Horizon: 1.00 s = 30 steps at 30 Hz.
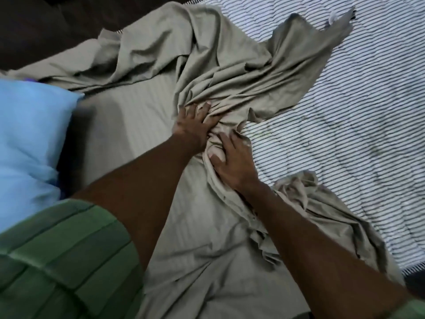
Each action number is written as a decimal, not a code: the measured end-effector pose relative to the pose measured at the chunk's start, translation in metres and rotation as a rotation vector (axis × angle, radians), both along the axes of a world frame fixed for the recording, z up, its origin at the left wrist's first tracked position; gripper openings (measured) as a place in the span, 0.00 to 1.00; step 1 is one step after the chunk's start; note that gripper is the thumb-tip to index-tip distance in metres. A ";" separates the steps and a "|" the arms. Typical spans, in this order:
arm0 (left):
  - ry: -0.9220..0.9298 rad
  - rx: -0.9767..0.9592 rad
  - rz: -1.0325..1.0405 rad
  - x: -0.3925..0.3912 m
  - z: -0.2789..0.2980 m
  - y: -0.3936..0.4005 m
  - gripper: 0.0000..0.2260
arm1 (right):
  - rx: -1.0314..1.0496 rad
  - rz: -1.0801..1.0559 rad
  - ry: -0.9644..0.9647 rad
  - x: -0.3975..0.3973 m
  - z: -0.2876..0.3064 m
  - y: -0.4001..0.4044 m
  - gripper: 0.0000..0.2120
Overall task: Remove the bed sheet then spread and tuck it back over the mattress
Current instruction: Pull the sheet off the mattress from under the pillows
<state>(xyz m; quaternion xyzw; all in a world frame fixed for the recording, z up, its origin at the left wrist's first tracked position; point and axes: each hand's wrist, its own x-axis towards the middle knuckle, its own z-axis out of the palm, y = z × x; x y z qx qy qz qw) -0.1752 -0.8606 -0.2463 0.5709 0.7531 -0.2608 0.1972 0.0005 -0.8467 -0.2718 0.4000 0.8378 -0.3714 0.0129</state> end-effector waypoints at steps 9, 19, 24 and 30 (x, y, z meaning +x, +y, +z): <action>0.136 -0.136 0.330 -0.038 0.006 -0.050 0.42 | -0.187 -0.212 -0.199 0.000 0.059 -0.121 0.29; -0.226 0.453 0.047 0.088 0.012 -0.082 0.16 | 0.106 -0.108 -0.518 0.112 0.039 -0.090 0.27; -0.426 0.330 0.135 0.180 0.006 -0.096 0.12 | -0.030 -0.246 -0.451 0.116 0.061 -0.132 0.27; -0.344 0.174 0.132 0.154 0.003 -0.178 0.08 | -0.796 -0.211 -0.236 0.115 0.078 -0.213 0.19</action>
